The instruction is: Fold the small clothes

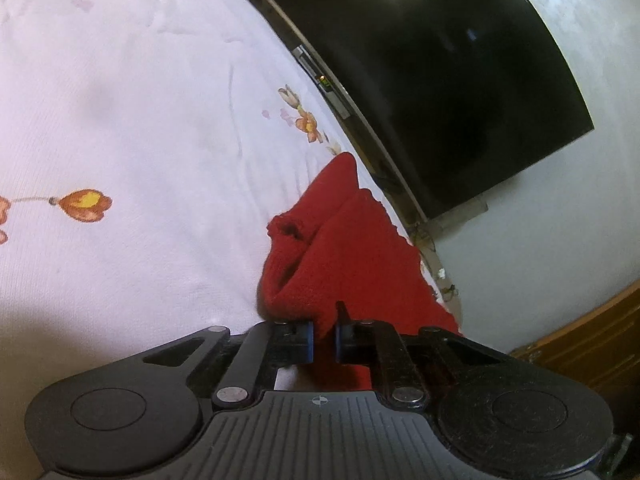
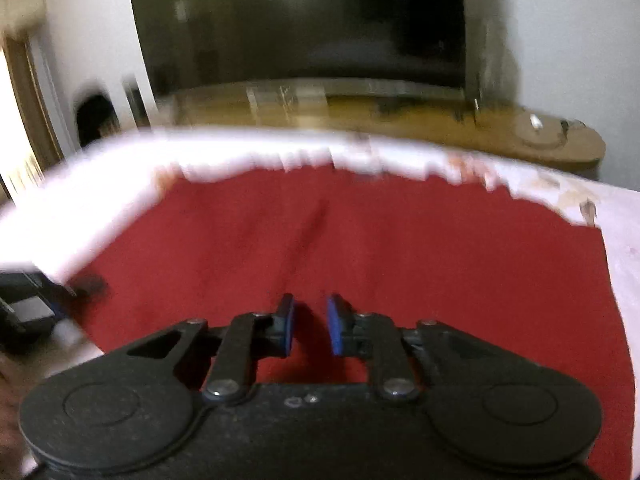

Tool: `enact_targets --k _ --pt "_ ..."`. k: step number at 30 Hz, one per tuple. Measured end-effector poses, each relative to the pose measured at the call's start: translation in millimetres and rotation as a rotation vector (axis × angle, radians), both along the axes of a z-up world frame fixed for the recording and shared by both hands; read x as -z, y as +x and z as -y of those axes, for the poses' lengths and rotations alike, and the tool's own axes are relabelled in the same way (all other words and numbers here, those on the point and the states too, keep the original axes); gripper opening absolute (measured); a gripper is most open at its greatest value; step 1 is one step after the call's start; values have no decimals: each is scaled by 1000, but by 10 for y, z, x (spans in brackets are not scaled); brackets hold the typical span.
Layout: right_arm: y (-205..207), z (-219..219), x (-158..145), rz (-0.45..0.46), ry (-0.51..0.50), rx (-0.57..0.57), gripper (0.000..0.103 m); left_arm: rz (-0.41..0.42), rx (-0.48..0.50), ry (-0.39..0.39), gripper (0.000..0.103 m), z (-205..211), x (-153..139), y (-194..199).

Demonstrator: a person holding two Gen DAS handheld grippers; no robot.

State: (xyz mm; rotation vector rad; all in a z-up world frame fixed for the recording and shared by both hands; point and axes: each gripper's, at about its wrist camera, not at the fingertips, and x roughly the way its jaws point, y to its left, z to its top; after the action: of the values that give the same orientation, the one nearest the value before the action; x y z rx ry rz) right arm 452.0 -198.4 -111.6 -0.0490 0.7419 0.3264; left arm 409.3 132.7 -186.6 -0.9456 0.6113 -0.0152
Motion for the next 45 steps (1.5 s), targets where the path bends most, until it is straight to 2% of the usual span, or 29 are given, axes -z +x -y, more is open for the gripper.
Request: enact_targets --k 2,10,22,33,36,39,41,45 --pt "-50 -16 43 41 -10 -9 16 5 2 10 11 13 -13 9" --pt "-112 -18 110 79 -22 -11 17 8 14 70 11 61 -87 18" --pt "-44 38 129 73 26 5 17 13 16 139 9 140 -153 57" --pt "-62 72 148 81 51 1 17 74 -3 92 8 70 -128 -33" --pt "-66 26 100 75 22 -4 17 61 -5 84 8 63 -106 -22" --pt "-50 77 22 71 66 16 16 64 -7 86 8 74 -98 -20" --pt "-14 91 108 55 63 19 15 63 -7 86 8 78 -101 -15" --pt "-41 60 134 81 42 8 15 57 -8 62 8 52 -84 -3"
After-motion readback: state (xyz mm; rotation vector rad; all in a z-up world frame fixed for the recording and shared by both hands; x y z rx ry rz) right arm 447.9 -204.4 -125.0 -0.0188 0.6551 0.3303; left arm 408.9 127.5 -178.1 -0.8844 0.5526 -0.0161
